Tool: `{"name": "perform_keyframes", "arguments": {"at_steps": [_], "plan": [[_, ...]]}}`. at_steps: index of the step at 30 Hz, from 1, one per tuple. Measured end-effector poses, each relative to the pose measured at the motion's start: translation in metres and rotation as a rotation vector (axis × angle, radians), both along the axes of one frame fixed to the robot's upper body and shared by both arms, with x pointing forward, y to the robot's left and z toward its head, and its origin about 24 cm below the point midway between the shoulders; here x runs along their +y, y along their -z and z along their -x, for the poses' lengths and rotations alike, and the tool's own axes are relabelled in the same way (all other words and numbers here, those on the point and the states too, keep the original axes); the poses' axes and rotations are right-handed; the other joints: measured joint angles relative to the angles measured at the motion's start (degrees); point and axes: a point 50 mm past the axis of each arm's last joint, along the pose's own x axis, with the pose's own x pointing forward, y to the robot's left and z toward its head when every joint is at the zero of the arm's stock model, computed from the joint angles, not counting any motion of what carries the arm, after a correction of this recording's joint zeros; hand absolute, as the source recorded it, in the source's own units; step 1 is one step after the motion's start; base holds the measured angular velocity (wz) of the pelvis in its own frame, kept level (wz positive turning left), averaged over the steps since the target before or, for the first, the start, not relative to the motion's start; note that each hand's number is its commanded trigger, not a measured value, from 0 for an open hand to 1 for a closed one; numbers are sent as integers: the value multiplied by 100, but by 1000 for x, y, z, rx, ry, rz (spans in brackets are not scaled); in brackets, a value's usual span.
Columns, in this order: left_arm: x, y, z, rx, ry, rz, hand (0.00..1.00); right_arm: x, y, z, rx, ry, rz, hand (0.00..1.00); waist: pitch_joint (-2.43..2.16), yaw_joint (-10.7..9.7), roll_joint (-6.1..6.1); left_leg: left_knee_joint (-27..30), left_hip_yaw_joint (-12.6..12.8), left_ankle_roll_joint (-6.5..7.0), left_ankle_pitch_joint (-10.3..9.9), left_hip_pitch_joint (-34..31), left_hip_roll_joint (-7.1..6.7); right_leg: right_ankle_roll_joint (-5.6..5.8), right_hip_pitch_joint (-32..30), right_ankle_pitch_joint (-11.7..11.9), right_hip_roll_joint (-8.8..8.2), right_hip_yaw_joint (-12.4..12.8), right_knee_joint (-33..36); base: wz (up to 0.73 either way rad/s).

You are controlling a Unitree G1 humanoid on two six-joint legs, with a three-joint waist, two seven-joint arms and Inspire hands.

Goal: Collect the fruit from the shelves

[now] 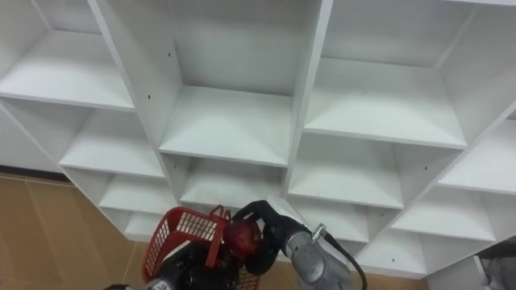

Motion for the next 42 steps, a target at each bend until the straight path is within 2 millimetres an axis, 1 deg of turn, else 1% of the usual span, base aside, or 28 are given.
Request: {"name": "perform_keyframes", "arguments": {"at_steps": [14, 15, 16, 17, 18, 22, 32, 42], "plan": [[1, 1, 1, 8, 1, -6, 100, 4, -2, -1, -13, -18, 4, 100, 23, 4, -38, -5, -21, 0, 0, -8, -8, 8, 2, -9, -9, -23, -8, 0], [1, 2, 1, 8, -1, -9, 100, 5, -2, -2, -15, -22, 4, 88, 25, 4, -41, -5, -19, 0, 0, -10, -8, 9, 2, -10, -10, -26, -8, 0], [1, 2, 1, 7, -2, -11, 100, 5, -3, -3, -19, -25, 4, 71, 26, 4, -42, -6, -20, 0, 0, -13, -8, 9, 2, -11, -10, -32, -9, 0], [1, 2, 1, 7, -2, -12, 100, 6, -3, -3, -20, -25, 3, 29, 26, 6, -42, -7, -19, 0, 0, -13, -8, 9, 2, -11, -10, -33, -9, 0], [1, 2, 1, 7, -3, -12, 100, 6, -4, -4, -24, -27, 3, 0, 26, 5, -42, -7, -19, 0, 0, -13, -8, 8, 2, -11, -11, -36, -8, 0], [1, 2, 1, 7, -3, -13, 100, 7, -7, -9, -38, -31, 3, 0, 25, 2, -52, -5, -42, 0, 0, -18, -9, 8, 10, -11, -17, -67, -9, 3], [-2, 4, 6, 27, 22, -21, 100, 9, -7, -8, -42, -34, -3, 0, 43, -3, -84, 3, -136, 1, 0, -10, -26, 16, 56, -43, -33, -133, -14, 3], [-1, 6, 7, 45, 29, -25, 100, 9, -7, -8, -50, -33, 8, 0, 46, -28, -84, 4, -182, 1, 0, 11, -43, 28, 97, -54, -45, -146, -18, 1]]}}
